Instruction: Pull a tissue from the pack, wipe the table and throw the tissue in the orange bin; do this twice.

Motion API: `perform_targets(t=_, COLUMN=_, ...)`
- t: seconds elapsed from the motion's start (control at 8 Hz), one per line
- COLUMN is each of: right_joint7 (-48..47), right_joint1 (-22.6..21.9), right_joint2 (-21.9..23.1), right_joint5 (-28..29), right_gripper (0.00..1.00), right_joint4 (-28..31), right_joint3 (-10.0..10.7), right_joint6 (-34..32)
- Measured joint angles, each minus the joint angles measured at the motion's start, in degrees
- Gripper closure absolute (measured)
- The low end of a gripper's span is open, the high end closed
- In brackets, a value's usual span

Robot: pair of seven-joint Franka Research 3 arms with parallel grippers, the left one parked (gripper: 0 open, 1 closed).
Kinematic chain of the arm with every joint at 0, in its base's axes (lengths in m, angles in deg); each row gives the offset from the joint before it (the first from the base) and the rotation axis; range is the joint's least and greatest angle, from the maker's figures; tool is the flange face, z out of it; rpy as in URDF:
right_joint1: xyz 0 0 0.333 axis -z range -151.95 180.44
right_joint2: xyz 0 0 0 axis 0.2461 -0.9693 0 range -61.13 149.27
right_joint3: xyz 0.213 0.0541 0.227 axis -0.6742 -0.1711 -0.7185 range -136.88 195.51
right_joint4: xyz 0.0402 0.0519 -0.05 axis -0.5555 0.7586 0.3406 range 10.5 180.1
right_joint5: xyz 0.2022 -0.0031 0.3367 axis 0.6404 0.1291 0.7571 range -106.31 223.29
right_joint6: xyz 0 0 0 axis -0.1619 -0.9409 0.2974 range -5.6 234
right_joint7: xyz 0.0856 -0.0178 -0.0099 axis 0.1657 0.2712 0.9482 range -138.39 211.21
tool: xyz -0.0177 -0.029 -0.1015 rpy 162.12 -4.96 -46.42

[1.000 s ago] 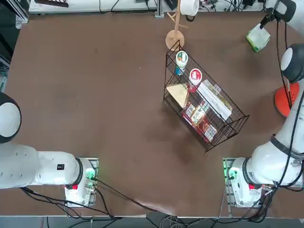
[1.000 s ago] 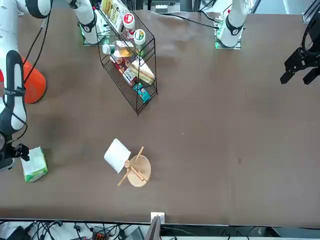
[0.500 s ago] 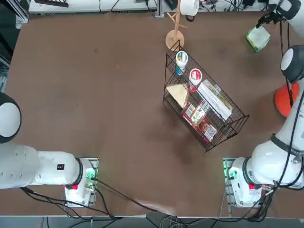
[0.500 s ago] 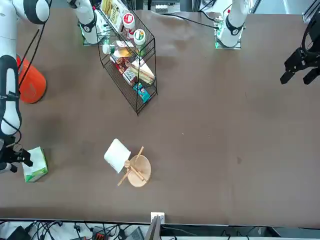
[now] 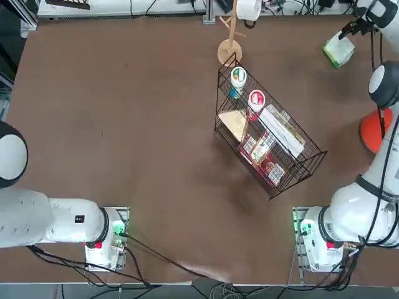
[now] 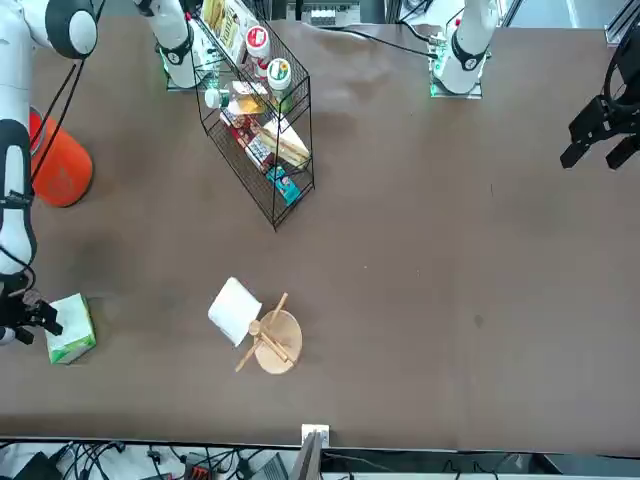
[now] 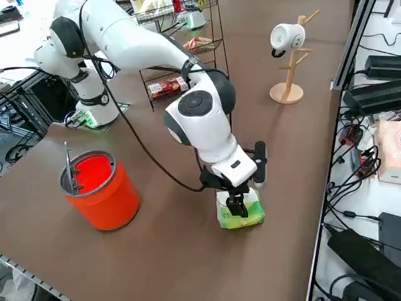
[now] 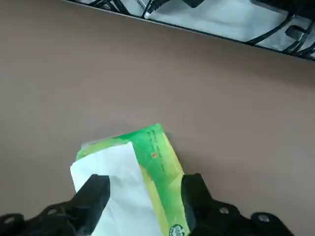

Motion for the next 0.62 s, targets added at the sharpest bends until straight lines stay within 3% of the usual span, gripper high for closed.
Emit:
perform_targets(t=0.25, right_joint7=0.00, right_joint1=0.00, right_joint2=-0.38, right_joint5=1.71, right_gripper=0.18, right_joint4=-0.02, right_joint3=-0.29, right_joint6=-0.05)
perform_targets(t=0.5, right_joint7=0.16, right_joint1=0.00, right_joint2=-0.42, right_joint5=1.75, right_gripper=0.34, right_joint4=0.07, right_joint3=-0.41, right_joint6=-0.58)
perform_targets(t=0.62, right_joint7=0.32, right_joint1=0.00, right_joint2=-0.43, right_joint5=1.76, right_gripper=0.51, right_joint4=0.07, right_joint3=-0.42, right_joint6=-1.56)
